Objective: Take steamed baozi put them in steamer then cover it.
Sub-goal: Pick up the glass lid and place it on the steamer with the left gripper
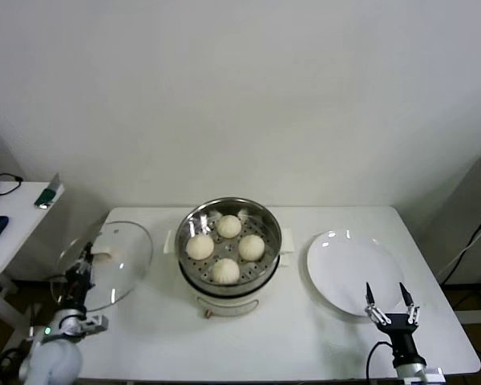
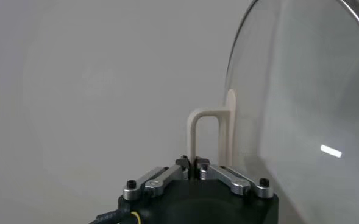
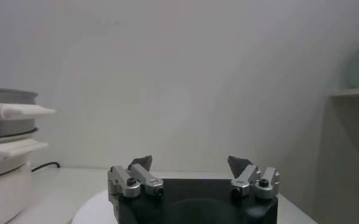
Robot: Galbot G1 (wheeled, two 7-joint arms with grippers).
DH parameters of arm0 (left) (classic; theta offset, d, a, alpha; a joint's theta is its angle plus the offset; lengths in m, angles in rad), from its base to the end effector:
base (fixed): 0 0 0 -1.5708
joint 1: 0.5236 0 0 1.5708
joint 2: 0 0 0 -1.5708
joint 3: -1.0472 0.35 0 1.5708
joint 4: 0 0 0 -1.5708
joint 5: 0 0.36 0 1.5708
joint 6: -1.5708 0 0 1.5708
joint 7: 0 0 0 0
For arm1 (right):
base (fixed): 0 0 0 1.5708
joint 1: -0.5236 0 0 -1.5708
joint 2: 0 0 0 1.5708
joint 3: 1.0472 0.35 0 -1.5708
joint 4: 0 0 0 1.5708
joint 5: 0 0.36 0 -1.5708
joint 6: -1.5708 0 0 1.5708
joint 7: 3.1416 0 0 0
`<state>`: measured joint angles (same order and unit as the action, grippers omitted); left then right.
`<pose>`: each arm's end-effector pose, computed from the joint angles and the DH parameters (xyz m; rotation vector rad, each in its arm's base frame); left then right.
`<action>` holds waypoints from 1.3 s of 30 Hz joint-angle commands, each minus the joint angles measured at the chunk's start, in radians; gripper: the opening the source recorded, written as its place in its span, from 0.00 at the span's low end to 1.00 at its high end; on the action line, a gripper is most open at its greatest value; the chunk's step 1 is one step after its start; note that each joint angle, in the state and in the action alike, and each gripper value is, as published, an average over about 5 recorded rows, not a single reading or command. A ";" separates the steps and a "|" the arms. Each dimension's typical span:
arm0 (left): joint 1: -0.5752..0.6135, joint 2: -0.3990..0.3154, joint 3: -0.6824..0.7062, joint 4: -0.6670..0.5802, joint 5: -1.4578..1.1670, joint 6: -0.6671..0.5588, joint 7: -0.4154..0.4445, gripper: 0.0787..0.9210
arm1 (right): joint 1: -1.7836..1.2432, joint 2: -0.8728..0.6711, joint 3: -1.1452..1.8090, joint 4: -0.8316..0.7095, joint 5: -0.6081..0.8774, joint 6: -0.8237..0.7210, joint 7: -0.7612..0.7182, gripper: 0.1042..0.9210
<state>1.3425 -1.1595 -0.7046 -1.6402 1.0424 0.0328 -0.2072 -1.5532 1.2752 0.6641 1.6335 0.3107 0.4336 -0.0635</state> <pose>0.2588 0.1892 -0.3631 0.2582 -2.2209 -2.0727 0.1665 -0.1435 -0.4336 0.0688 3.1121 -0.0678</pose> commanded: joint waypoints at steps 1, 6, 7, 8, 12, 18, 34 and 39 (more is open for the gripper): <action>0.010 0.177 0.037 -0.363 -0.228 0.273 0.204 0.07 | -0.006 -0.004 0.000 0.012 -0.016 -0.042 0.002 0.88; -0.020 0.174 0.166 -0.479 -0.193 0.404 0.268 0.07 | -0.018 -0.007 -0.001 0.022 -0.061 -0.077 -0.015 0.88; -0.029 0.168 0.196 -0.497 -0.180 0.427 0.280 0.07 | -0.019 -0.006 -0.002 0.023 -0.066 -0.079 -0.016 0.88; -0.039 0.160 0.229 -0.511 -0.163 0.448 0.290 0.07 | -0.019 -0.006 -0.003 0.024 -0.069 -0.080 -0.016 0.88; -0.105 0.097 0.354 -0.528 -0.054 0.517 0.334 0.07 | -0.014 -0.002 -0.011 0.030 -0.076 -0.083 -0.017 0.88; -0.195 -0.021 0.530 -0.499 0.140 0.564 0.406 0.07 | -0.001 0.000 -0.025 0.027 -0.078 -0.076 -0.021 0.88; -0.310 -0.275 0.740 -0.334 0.339 0.592 0.462 0.07 | 0.001 -0.014 -0.016 0.011 -0.063 -0.051 -0.022 0.88; -0.311 -0.319 0.750 -0.286 0.368 0.585 0.448 0.07 | -0.004 -0.027 -0.007 0.010 -0.045 -0.045 -0.023 0.88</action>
<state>1.0776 -1.3429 -0.0580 -2.0077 1.3012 0.5923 0.2194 -1.5572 1.2563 0.6523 1.6456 0.2529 0.3865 -0.0853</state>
